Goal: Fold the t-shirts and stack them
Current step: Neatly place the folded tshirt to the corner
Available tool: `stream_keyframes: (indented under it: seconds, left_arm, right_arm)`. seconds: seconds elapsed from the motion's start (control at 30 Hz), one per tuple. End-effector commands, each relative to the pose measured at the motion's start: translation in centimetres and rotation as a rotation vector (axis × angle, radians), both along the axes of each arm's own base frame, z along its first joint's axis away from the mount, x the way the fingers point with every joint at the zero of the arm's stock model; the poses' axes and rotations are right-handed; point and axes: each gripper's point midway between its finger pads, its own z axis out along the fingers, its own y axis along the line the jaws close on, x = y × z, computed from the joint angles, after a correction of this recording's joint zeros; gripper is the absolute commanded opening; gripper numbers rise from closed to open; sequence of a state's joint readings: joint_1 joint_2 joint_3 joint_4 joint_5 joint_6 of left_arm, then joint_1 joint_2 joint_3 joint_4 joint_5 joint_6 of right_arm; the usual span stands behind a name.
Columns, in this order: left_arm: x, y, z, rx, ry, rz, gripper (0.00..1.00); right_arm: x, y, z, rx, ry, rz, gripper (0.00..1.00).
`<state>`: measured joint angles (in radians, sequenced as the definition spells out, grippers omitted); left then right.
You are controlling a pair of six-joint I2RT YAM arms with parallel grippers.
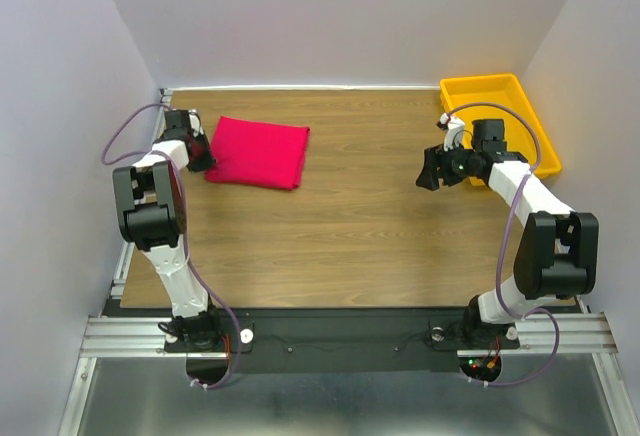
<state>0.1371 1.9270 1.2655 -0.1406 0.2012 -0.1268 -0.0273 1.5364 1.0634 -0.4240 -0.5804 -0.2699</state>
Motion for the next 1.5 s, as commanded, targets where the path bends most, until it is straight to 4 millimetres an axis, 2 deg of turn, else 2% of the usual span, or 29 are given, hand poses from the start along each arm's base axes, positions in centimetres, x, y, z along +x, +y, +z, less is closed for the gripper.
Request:
stream_keyframes:
  seconds: [0.0,0.07,0.23,0.47,0.53,0.57,0.6,0.63,0.7,0.73,0.87,0.93,0.97,1.03,1.07,1.1,1.13,1.17,1.2,1.3,1.33,1.4,1.43,1.47]
  left_arm:
    - [1.3,4.9,0.8,0.116,0.013,0.072,0.0]
    - [1.7,7.0,0.9,0.154,0.022,0.111,0.0]
    - [2.6,10.5,1.1,0.284,0.076,0.159,0.0]
    - [3.8,12.8,1.8,0.333,0.088,0.213,0.0]
    - [4.1,13.2,2.5,0.354,0.083,0.23,0.07]
    - [4.5,13.6,3.4,0.363,0.067,0.24,0.2]
    - [4.6,14.1,4.2,0.391,0.062,0.264,0.27]
    - [4.9,14.3,5.8,0.403,0.03,0.281,0.42]
    - [5.0,14.8,7.6,0.427,-0.005,0.308,0.5]
    - [5.0,14.9,9.3,0.432,-0.039,0.32,0.5]
    - [4.7,15.1,12.8,0.456,-0.126,0.349,0.51]
    - [4.4,14.8,14.4,0.453,-0.163,0.349,0.51]
    - [4.3,14.6,14.5,0.445,-0.172,0.342,0.51]
    - [4.5,13.0,15.4,0.381,-0.227,0.288,0.5]
    - [4.3,12.8,15.8,0.379,-0.242,0.292,0.5]
    - [4.4,11.7,16.0,0.342,-0.265,0.255,0.49]
    - [4.2,10.6,17.7,0.317,-0.315,0.231,0.49]
    - [4.1,9.1,17.5,0.276,-0.343,0.18,0.49]
    - [3.8,8.0,18.2,0.257,-0.374,0.146,0.49]
    - [1.7,4.6,21.1,0.192,-0.52,0.056,0.5]
    - [0.1,3.8,22.7,0.182,-0.602,0.047,0.5]
    - [-1.7,2.3,24.0,0.151,-0.682,0.006,0.53]
    - [-3.4,1.7,24.9,0.148,-0.745,0.0,0.57]
    - [-4.3,1.0,25.4,0.127,-0.776,-0.016,0.66]
  right_arm:
    - [0.8,-0.1,2.3,0.015,-0.089,0.007,0.77]
    - [0.8,-0.1,2.3,0.016,-0.091,0.007,0.77]
    - [0.6,0.1,2.5,0.027,-0.094,0.017,0.77]
    - [0.5,0.2,2.4,0.028,-0.09,0.021,0.77]
    - [0.5,0.2,2.3,0.028,-0.089,0.023,0.77]
    - [0.5,0.2,2.3,0.029,-0.089,0.024,0.77]
    - [0.4,0.2,2.3,0.03,-0.087,0.023,0.77]
    - [0.4,0.3,2.3,0.034,-0.087,0.026,0.77]
    - [0.4,0.3,2.4,0.035,-0.09,0.029,0.77]
    - [0.4,0.3,2.4,0.036,-0.089,0.028,0.77]
    - [0.3,0.4,2.5,0.039,-0.09,0.029,0.77]
    - [0.3,0.4,2.5,0.037,-0.092,0.029,0.77]
    - [0.3,0.3,2.5,0.036,-0.093,0.028,0.77]
    - [0.3,0.3,2.5,0.034,-0.095,0.03,0.77]
    - [0.3,0.3,2.5,0.034,-0.095,0.03,0.77]
    - [0.3,0.4,2.5,0.035,-0.094,0.032,0.77]
    - [0.3,0.4,2.5,0.032,-0.099,0.037,0.77]
    - [0.2,0.3,2.4,0.03,-0.099,0.04,0.77]
    - [0.2,0.4,2.6,0.03,-0.105,0.044,0.77]
    - [0.0,0.4,2.9,0.023,-0.126,0.057,0.77]
    - [0.0,0.4,3.1,0.019,-0.134,0.062,0.77]
    - [-0.1,0.3,3.4,0.012,-0.15,0.064,0.77]
    - [0.0,0.1,3.7,0.0,-0.163,0.059,0.77]
    - [0.1,0.0,4.1,-0.009,-0.177,0.056,0.77]
